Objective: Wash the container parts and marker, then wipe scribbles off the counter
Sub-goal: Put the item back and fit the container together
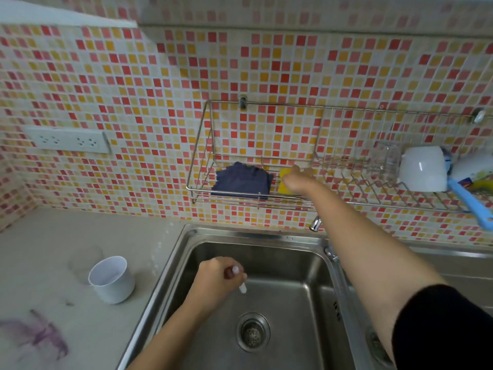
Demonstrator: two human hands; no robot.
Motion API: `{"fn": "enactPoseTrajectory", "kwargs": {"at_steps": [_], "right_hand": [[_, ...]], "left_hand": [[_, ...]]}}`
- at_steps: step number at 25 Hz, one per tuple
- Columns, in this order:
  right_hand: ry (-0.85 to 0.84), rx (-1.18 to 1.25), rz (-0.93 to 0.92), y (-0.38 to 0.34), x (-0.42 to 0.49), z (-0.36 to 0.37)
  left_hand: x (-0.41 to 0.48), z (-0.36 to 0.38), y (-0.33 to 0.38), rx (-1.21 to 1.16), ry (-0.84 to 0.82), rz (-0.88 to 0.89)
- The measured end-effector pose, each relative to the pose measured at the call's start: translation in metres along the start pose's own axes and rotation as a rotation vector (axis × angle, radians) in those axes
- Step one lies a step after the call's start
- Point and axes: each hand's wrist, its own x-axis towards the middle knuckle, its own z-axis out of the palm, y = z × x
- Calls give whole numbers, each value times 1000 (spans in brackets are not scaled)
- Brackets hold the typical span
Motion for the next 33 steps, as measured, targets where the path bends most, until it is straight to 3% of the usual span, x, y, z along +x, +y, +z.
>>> {"fn": "enactPoseTrajectory", "kwargs": {"at_steps": [3, 6, 8, 9, 11, 13, 16, 18, 24, 28, 33], "right_hand": [[-17, -159, 87, -2, 7, 2], [405, -208, -128, -4, -15, 8], [745, -14, -412, 1, -53, 17], [807, 77, -520, 7, -74, 29], [749, 148, -595, 30, -119, 71], [588, 154, -507, 69, -142, 133], [140, -60, -222, 120, -144, 215], [-40, -143, -204, 119, -137, 250], [-4, 148, -326, 16, -109, 323], [-25, 236, -306, -36, -105, 362], [-103, 286, -300, -71, -96, 392]], "left_hand": [[-6, -12, -4, -10, -9, 17], [-8, -17, -12, -25, -24, -15], [-11, -16, -21, -39, -59, -35], [-13, -15, -27, -30, -88, -29], [-19, -13, -42, 10, -163, -20], [-23, -11, -57, 47, -200, -45], [-22, -28, -74, 51, -108, -121], [-13, -65, -88, 37, 8, -137], [26, -192, -157, 236, 227, -159], [26, -196, -207, 399, 107, -180], [18, -180, -238, 379, -35, -130]]}}
